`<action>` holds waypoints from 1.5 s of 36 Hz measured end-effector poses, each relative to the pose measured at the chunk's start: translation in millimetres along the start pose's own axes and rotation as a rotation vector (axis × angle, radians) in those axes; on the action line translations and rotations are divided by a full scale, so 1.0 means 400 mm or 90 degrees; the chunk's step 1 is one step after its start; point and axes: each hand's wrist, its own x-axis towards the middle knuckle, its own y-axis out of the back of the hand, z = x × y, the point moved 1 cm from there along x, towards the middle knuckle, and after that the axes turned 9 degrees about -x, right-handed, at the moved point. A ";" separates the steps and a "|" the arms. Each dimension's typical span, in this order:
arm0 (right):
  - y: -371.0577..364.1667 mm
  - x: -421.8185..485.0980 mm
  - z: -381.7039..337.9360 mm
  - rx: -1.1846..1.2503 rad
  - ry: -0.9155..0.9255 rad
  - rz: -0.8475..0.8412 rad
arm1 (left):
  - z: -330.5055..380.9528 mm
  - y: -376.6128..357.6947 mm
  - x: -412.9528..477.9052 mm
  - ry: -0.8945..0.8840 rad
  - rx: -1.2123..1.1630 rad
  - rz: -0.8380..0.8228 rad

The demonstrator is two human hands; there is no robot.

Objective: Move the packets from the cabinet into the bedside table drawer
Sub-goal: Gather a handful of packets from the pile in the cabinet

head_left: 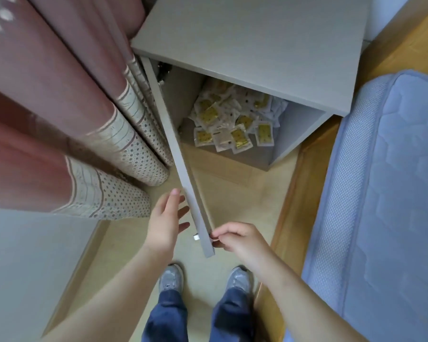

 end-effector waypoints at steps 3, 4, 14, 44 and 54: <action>-0.079 0.011 -0.036 -0.023 0.006 -0.055 | 0.028 0.040 0.006 -0.039 0.031 0.010; -0.104 0.016 -0.049 -0.033 0.009 -0.065 | 0.036 0.056 0.011 -0.059 0.061 0.023; -0.229 0.072 -0.120 -0.110 0.019 0.043 | 0.092 0.220 0.051 -0.190 0.300 0.033; -0.005 0.230 -0.208 -0.136 -0.068 0.123 | 0.208 -0.003 0.195 -0.221 0.588 -0.135; 0.202 0.500 -0.045 -0.230 -0.115 0.174 | 0.077 -0.228 0.500 -0.237 0.705 -0.201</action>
